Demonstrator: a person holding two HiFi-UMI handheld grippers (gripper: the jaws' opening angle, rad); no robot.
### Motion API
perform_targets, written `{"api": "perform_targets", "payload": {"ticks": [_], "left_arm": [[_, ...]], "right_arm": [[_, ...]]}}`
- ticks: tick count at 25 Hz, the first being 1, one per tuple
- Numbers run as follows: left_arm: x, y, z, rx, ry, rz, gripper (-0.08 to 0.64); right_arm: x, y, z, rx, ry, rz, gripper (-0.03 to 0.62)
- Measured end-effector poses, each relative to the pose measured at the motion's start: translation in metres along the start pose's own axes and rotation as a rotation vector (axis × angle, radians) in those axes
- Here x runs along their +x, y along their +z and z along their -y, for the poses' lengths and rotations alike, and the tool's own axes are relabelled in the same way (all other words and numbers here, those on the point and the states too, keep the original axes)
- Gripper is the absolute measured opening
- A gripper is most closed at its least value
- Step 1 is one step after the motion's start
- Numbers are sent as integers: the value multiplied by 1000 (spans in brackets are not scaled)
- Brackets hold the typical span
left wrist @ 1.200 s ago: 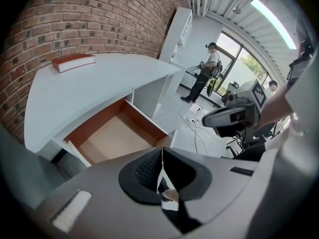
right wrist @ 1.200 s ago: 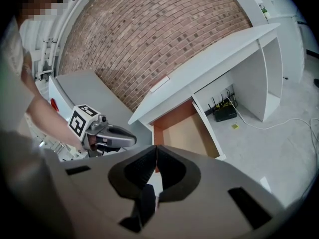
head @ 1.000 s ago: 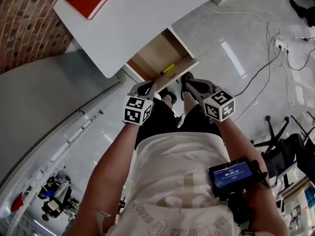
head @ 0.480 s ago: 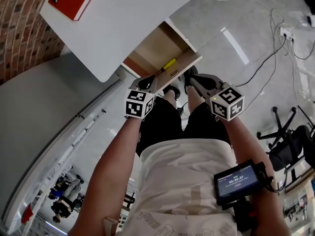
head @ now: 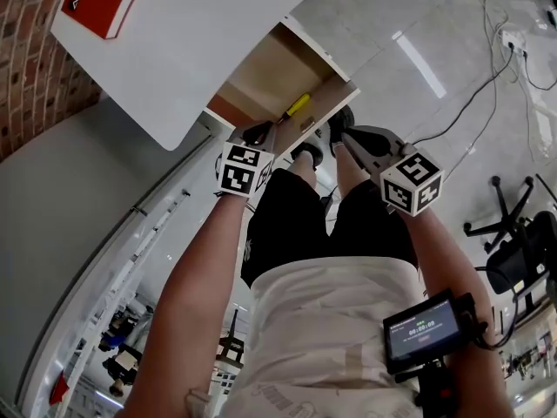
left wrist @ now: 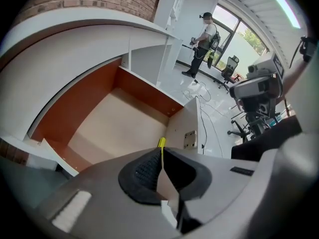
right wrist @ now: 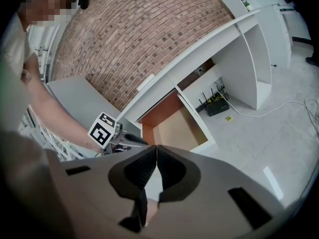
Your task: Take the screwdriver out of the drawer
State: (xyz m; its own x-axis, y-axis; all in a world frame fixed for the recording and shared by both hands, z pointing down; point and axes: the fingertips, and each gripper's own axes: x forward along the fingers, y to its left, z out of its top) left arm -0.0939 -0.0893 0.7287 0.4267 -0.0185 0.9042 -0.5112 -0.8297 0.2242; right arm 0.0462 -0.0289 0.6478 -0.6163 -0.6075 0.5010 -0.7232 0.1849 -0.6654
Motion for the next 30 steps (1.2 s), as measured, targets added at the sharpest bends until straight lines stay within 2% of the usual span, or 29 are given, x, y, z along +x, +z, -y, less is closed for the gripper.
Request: {"api": "perform_targets", "payload": {"ticks": [5, 13, 21, 26, 30], "left_arm": [[12, 0, 0, 31, -27, -18, 12], [39, -10, -1, 139, -90, -91, 12], [55, -19, -3, 296, -128, -189, 14], [73, -30, -4, 297, -160, -237, 91], [82, -34, -4, 307, -178, -286, 111]], "right_arm": [[-2, -14, 5, 26, -2, 2, 6], [-1, -37, 18, 58, -10, -3, 6], [-4, -48, 28, 88, -27, 1, 6], [-3, -57, 36, 106, -35, 0, 6], [-5, -61, 38, 121, -40, -3, 6]]}}
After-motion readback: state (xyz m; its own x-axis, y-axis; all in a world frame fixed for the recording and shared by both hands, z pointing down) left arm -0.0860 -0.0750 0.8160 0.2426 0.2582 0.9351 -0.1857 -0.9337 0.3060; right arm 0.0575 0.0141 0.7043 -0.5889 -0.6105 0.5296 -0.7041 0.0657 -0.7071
